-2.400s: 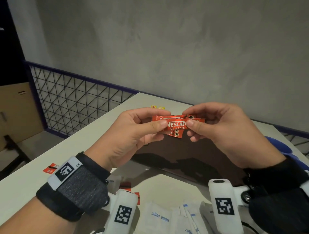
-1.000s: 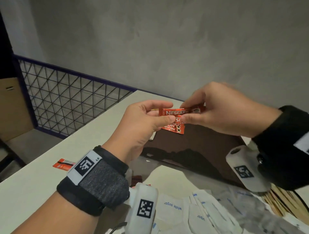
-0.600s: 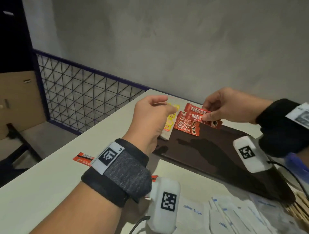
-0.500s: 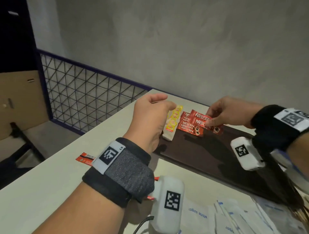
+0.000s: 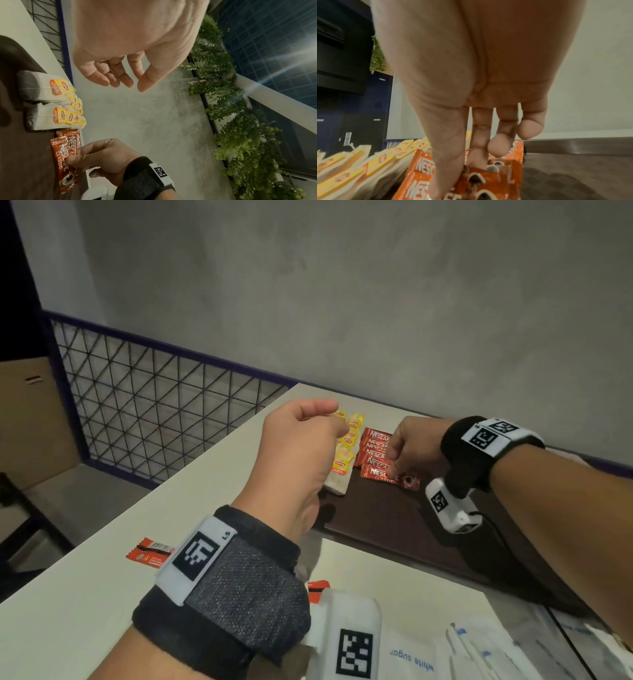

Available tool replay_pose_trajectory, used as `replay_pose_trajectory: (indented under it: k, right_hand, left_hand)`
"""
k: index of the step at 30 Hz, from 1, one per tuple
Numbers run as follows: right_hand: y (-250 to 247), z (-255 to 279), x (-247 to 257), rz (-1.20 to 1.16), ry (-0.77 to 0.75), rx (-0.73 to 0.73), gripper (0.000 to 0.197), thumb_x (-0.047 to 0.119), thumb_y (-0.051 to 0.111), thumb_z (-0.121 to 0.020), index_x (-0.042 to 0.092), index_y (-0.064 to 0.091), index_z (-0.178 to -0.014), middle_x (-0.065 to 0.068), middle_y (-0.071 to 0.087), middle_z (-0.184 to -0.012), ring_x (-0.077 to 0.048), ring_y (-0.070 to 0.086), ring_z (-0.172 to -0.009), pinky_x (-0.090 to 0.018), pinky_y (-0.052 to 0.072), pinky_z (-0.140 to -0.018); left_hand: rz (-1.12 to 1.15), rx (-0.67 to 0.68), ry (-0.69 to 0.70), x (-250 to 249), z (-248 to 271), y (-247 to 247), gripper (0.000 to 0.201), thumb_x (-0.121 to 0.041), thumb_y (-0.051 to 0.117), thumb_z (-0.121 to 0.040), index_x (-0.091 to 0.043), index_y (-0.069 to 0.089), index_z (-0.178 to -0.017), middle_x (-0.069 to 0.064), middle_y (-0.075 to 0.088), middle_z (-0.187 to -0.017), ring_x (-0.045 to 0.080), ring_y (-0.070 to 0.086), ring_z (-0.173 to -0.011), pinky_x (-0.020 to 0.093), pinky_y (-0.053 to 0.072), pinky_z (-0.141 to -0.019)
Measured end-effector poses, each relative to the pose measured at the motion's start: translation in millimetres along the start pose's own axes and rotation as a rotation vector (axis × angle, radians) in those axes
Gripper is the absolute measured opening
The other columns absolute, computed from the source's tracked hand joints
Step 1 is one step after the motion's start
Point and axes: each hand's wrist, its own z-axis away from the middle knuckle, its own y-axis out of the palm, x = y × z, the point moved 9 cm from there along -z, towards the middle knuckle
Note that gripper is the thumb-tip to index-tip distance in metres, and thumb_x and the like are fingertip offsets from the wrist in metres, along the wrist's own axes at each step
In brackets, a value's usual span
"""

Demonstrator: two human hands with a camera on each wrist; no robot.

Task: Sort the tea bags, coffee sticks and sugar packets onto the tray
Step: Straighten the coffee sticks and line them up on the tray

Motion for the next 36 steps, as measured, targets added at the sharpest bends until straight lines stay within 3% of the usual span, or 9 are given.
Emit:
replay_pose_trajectory:
  k: [4, 12, 18, 22, 27, 32, 36]
  right_hand:
    - [2, -5, 4, 0.033, -0.015, 0.009, 0.011, 0.022, 0.09, -0.075, 0.019, 0.08, -0.077, -0.004, 0.078, -0.08, -0.024, 0.075, -0.083, -0.034, 0.06, -0.066]
    - [1, -5, 12, 0.122, -0.059, -0.038, 0.021, 0.034, 0.089, -0.075, 0.026, 0.077, -0.091, 0.001, 0.077, -0.092, -0.021, 0.074, -0.085, -0.043, 0.064, -0.08]
    - [1, -1, 10, 0.227, -0.089, -0.077, 0.028, 0.037, 0.089, -0.075, 0.024, 0.073, -0.095, 0.003, 0.072, -0.097, -0.016, 0.068, -0.088, -0.038, 0.06, -0.082]
    - [1, -3, 9, 0.294, -0.112, -0.124, 0.025, 0.037, 0.086, -0.078, 0.026, 0.072, -0.096, 0.004, 0.067, -0.102, -0.015, 0.063, -0.093, -0.039, 0.058, -0.085]
    - [-5, -5, 9, 0.256, -0.136, -0.175, 0.021, 0.033, 0.084, -0.082, 0.028, 0.074, -0.1, 0.006, 0.069, -0.099, -0.015, 0.065, -0.093, -0.039, 0.057, -0.087]
    - [-8, -10, 8, 0.238, -0.163, -0.224, 0.006, 0.023, 0.079, -0.087, 0.026, 0.074, -0.088, 0.008, 0.069, -0.093, -0.009, 0.063, -0.085, -0.031, 0.056, -0.076]
    - [-6, -11, 6, 0.242, -0.157, -0.232, 0.005, 0.02, 0.079, -0.087, 0.025, 0.077, -0.089, 0.008, 0.07, -0.089, -0.009, 0.064, -0.083, -0.031, 0.057, -0.078]
  left_hand:
    - [-0.011, 0.01, 0.01, 0, 1, 2, 0.021, -0.003, 0.07, -0.092, -0.024, 0.069, -0.094, -0.004, 0.07, -0.083, -0.008, 0.063, -0.048, 0.012, 0.043, -0.039]
    - [-0.041, 0.023, 0.012, 0, 3, 4, 0.015, -0.009, 0.071, -0.092, -0.022, 0.072, -0.099, -0.007, 0.07, -0.076, -0.008, 0.062, -0.049, 0.012, 0.045, -0.041]
    - [-0.056, 0.025, 0.009, -2, 4, 3, 0.013, -0.01, 0.071, -0.093, -0.023, 0.071, -0.097, -0.008, 0.07, -0.078, -0.007, 0.063, -0.049, 0.012, 0.045, -0.042]
    - [-0.077, 0.029, 0.007, -1, 5, 4, 0.013, -0.012, 0.07, -0.094, -0.025, 0.071, -0.098, -0.008, 0.071, -0.084, 0.003, 0.065, -0.069, 0.016, 0.047, -0.046]
    - [-0.063, 0.017, 0.0, -1, 5, 4, 0.012, -0.01, 0.071, -0.093, -0.021, 0.071, -0.097, -0.008, 0.07, -0.076, -0.007, 0.063, -0.05, 0.012, 0.044, -0.041]
    - [-0.06, 0.017, -0.004, -1, 6, 4, 0.011, -0.01, 0.071, -0.093, -0.021, 0.072, -0.095, -0.01, 0.07, -0.07, -0.007, 0.063, -0.048, 0.012, 0.044, -0.04]
    - [-0.055, 0.037, -0.005, -1, 8, 6, 0.011, -0.01, 0.07, -0.094, -0.021, 0.071, -0.095, -0.014, 0.069, -0.059, -0.006, 0.063, -0.048, 0.013, 0.045, -0.04]
